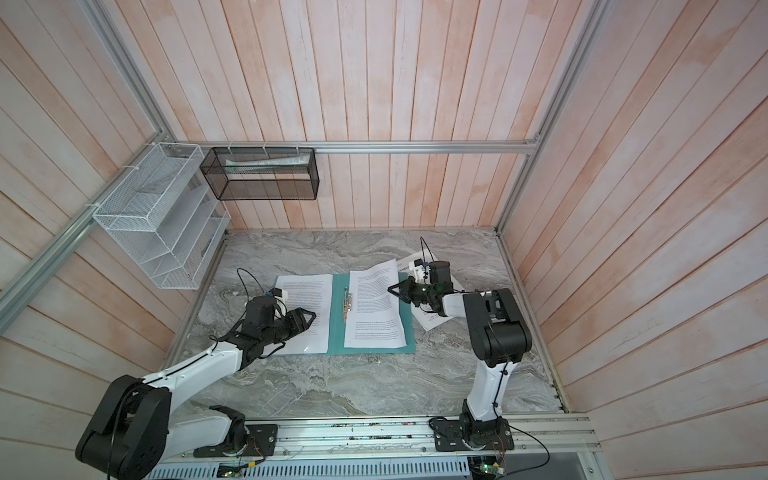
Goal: Put the files into the folder
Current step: 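Lower the held sheets onto the clip prongs and press them flat with the right gripper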
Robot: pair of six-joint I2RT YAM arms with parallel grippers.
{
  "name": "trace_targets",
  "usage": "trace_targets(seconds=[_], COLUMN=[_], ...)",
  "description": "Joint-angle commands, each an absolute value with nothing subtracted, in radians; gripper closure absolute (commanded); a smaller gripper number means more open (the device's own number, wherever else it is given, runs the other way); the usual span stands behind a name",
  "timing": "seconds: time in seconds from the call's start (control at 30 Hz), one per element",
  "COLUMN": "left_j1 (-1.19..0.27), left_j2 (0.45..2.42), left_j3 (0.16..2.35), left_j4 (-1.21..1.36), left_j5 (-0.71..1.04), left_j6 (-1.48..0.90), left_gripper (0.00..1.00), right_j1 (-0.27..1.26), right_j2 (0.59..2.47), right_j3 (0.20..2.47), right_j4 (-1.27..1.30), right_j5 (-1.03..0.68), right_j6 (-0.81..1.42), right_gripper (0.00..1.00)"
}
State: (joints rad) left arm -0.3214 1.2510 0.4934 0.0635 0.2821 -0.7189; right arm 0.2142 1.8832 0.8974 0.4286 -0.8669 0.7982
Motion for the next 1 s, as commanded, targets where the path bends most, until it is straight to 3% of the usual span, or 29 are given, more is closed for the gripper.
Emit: trace_targets(seconds=[0.0, 0.63, 0.97], left_j1=[-0.318, -0.321, -0.322], left_j2=[1.249, 1.264, 1.273], left_j3=[0.482, 0.475, 0.474], left_j4=[0.058, 0.070, 0.068], left_j5=[0.281, 0.285, 0.279], left_j6=[-0.713, -0.723, -0.723], left_gripper=[0.35, 0.36, 0.36], right_j1=[0.203, 0.152, 0.178], right_j2=[1.853, 1.910, 1.943], right_j3=[0.896, 1.000, 1.014], right_j4=[0.365, 0.194, 0.187], right_j5=[-0.888, -1.018, -1.014], right_j6=[0.731, 0.488, 0.511], right_gripper=[1.00, 1.00, 1.00])
